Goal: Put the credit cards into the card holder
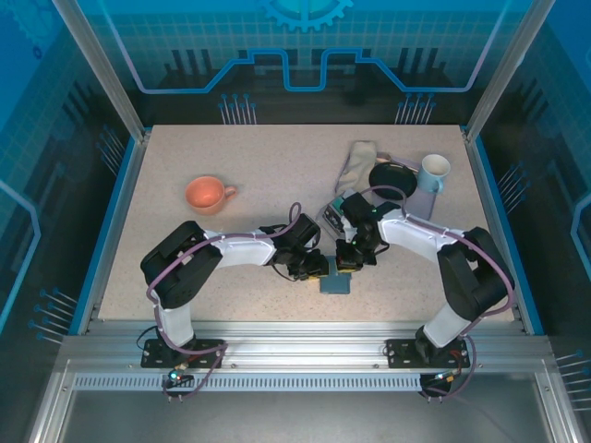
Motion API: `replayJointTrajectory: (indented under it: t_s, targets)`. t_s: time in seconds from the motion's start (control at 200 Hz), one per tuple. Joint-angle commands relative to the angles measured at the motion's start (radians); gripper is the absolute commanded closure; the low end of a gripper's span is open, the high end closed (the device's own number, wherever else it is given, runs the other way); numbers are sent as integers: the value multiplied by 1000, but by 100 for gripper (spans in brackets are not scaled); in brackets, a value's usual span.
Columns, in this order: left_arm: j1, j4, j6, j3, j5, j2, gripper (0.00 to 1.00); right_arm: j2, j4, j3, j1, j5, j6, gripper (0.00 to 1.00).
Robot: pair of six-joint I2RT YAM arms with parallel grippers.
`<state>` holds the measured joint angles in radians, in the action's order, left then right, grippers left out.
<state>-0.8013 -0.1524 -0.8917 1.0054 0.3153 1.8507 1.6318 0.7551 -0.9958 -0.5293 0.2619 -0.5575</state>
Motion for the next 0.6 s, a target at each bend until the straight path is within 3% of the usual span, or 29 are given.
replayJointTrajectory:
  t_s: [0.0,0.595]
  targets:
    - [-12,-17,-26,0,10,20,74,35,72,-35,6,6,39,100]
    - [-9,7,-13,1,23,39,74,115,87,-89,-11,-22,14,100]
